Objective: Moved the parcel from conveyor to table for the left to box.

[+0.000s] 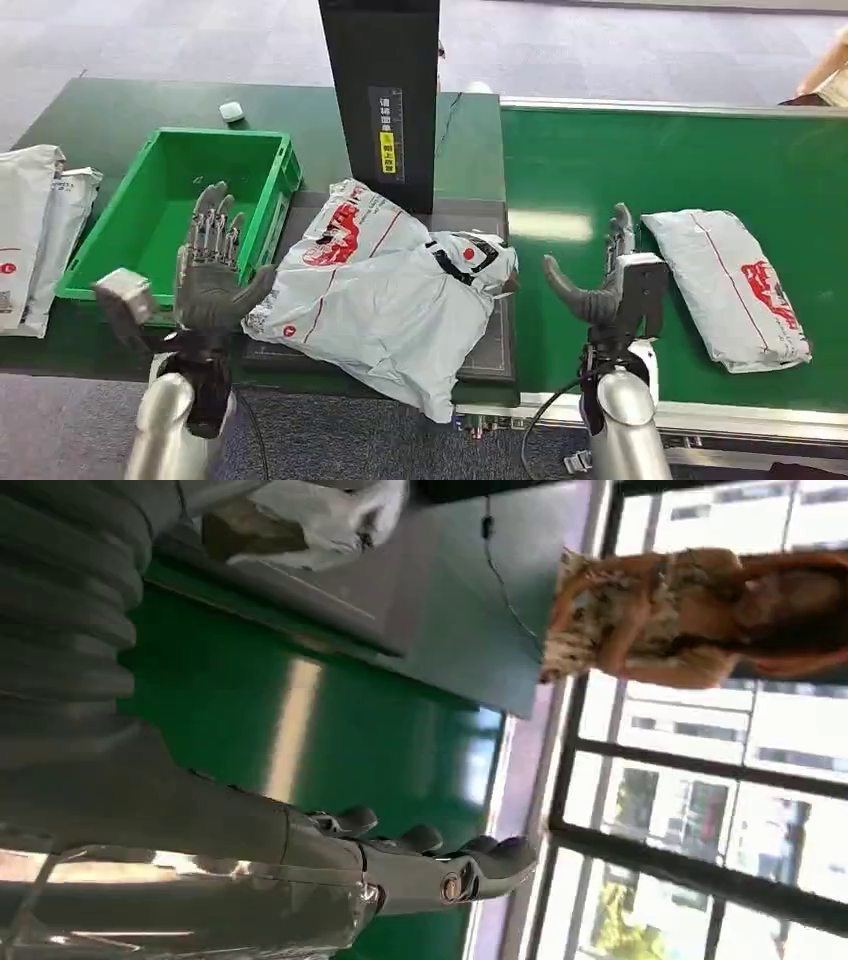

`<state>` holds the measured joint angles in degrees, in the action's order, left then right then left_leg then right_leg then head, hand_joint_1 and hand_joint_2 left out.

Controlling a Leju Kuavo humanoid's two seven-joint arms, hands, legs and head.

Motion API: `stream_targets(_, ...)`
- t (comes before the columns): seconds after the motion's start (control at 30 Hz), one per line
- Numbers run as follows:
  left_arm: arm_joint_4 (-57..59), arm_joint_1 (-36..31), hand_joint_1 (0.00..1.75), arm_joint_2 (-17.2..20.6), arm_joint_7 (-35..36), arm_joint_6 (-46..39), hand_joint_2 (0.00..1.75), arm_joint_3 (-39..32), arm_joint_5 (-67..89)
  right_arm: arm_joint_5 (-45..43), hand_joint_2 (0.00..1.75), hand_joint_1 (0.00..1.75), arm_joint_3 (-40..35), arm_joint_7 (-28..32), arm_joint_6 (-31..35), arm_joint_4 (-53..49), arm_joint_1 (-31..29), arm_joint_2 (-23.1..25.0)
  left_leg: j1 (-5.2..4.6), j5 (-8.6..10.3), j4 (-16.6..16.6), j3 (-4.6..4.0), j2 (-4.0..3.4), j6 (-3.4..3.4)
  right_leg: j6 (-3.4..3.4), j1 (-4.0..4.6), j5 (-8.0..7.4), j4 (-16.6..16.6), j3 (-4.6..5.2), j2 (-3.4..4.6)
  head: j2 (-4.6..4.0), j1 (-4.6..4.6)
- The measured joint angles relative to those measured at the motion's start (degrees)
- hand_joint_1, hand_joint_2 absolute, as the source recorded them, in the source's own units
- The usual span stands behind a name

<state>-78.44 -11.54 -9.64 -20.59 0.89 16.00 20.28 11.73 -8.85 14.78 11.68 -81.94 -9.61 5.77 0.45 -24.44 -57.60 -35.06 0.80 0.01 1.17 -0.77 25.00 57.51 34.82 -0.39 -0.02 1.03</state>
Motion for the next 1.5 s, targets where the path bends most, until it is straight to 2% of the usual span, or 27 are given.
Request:
stream_targets(0.03, 3.09, -3.21, 0.0, 0.09, 4.0, -0.3, 1.75, 3.82, 12.15, 0.82, 1.75, 0.0, 0.24, -0.4, -1.1, 0.0, 0.05, 0.48, 0.0, 0.04, -0.01, -0.08, 0.19, 0.05, 0.02, 0.0, -0.01, 0.0, -0.02, -0.27, 0.0, -0.04)
stream_targets(0.1, 11.79, -9.77, 0.0, -0.06, 9.57, 2.17, 1.75, 10.77, 38.19, 1.91, 1.75, 0.0, 0.4, -0.53, -2.68, 0.29, -0.29, 1.38, -0.01, 0.1, 0.01, -0.07, 0.27, 0.09, 0.04, -0.01, -0.05, 0.0, -0.13, -0.29, 0.0, -0.11)
stream_targets(0.2, 20.51, -14.76, 0.0, -0.9, 10.78, 1.12, 1.75, 15.63, 59.49, 2.59, 1.75, 0.0, 0.7, -0.55, -3.35, 0.88, -0.5, 2.63, -0.06, 0.07, 0.0, 0.05, -0.48, 0.04, -0.01, -0.05, -0.33, 0.01, 0.01, 0.5, 0.0, -0.07)
stream_targets(0.27, 24.05, -16.81, 0.0, -1.2, 10.8, 0.64, 1.75, 17.07, 60.15, 2.72, 1.75, 0.0, 1.1, -0.53, -3.37, 1.18, -0.5, 2.78, -0.08, 0.07, -0.01, 0.05, -0.48, 0.04, 0.0, -0.08, -0.33, 0.0, 0.05, 0.51, 0.0, -0.07)
stream_targets(0.37, 29.05, -19.23, 0.0, -1.4, 10.82, 0.29, 1.75, 19.1, 46.92, 2.8, 1.75, 0.0, 1.51, -0.55, -3.37, 1.62, -0.51, 3.11, -0.08, 0.06, 0.0, 0.04, -0.46, 0.04, 0.02, -0.07, -0.3, 0.0, 0.06, 0.5, 0.0, -0.09)
stream_targets(0.83, 35.89, -25.34, 0.0, -1.95, 11.5, 1.89, 1.75, 22.75, 45.14, 4.35, 1.75, 0.0, 2.34, -1.18, -4.66, 1.44, -0.3, 3.76, -0.08, 0.05, 0.01, 0.01, -0.46, 0.02, 0.02, -0.06, -0.29, 0.0, 0.08, 0.48, 0.0, -0.09)
stream_targets(0.87, 36.35, -25.85, 0.16, -1.95, 13.32, 3.99, 1.75, 22.88, 45.4, 4.49, 1.75, 0.0, 2.45, -1.23, -4.66, 1.4, -0.32, 3.76, -0.08, 0.05, 0.01, 0.01, -0.46, 0.03, 0.02, -0.07, -0.29, 0.0, 0.07, 0.48, 0.0, -0.09)
stream_targets(0.9, 37.0, -26.15, 1.75, -1.95, 14.98, 5.7, 1.75, 23.12, 45.9, 4.49, 1.75, 0.0, 2.45, -1.25, -4.68, 1.42, -0.39, 3.76, -0.08, 0.05, 0.01, 0.01, -0.46, 0.02, 0.02, -0.07, -0.29, 0.0, 0.07, 0.48, 0.0, -0.09)
stream_targets(1.03, 40.74, -26.48, 1.75, -1.9, 20.31, 9.43, 1.75, 24.31, 48.02, 4.44, 1.75, 0.0, 2.45, -1.27, -5.23, 1.97, -1.38, 3.8, -0.08, 0.05, 0.02, 0.01, -0.45, 0.02, 0.02, -0.06, -0.29, 0.0, 0.07, 0.49, 0.0, -0.07)
stream_targets(1.5, 44.89, -27.79, 1.75, -1.84, 22.02, 10.89, 1.75, 25.68, 51.01, 3.35, 1.75, 0.0, 2.45, -1.16, -4.42, 4.41, -2.61, 3.83, -0.08, 0.04, 0.04, 0.31, -0.44, 0.01, 0.02, -0.05, -0.28, 0.0, -0.24, 0.47, 0.0, -0.07)
